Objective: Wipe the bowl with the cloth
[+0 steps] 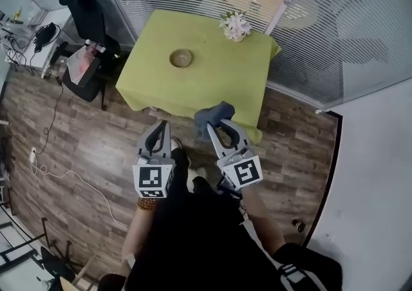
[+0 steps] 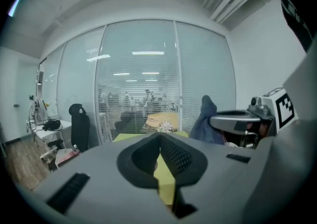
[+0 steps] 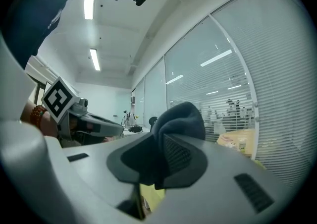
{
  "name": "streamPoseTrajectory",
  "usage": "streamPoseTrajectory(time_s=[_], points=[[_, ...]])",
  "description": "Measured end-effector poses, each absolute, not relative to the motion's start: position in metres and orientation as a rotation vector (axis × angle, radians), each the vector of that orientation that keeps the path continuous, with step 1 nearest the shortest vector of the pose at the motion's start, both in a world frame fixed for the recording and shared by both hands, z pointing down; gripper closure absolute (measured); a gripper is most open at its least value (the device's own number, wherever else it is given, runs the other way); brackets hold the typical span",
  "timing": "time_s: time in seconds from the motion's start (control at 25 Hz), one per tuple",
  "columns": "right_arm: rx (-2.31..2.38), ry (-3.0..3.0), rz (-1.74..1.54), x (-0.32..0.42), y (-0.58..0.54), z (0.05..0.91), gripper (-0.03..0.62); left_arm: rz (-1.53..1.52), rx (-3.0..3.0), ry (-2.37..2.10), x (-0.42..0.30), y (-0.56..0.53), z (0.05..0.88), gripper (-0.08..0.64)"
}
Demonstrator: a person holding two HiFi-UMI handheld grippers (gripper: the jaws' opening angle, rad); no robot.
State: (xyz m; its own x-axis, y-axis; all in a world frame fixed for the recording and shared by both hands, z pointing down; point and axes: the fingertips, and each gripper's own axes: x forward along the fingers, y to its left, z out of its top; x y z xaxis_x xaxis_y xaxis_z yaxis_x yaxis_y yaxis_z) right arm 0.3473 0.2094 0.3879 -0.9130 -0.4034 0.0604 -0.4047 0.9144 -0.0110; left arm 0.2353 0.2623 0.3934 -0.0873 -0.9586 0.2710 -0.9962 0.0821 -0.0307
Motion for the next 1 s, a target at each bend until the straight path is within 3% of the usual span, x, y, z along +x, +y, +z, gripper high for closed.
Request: streamPoseTrajectory(time_s=[0.6,1.0], points=[[0.581,-2.894,-0.056,0.236,0.096,0.398,0.526,0.203,1.938,-2.075,0.111,0.161,0.445,0.548],[0.541,-2.758,-0.024,0.182,0.023,0.444,0.526,0.331,1.928,-1.992,0.059,0.101,0.485,0.548]])
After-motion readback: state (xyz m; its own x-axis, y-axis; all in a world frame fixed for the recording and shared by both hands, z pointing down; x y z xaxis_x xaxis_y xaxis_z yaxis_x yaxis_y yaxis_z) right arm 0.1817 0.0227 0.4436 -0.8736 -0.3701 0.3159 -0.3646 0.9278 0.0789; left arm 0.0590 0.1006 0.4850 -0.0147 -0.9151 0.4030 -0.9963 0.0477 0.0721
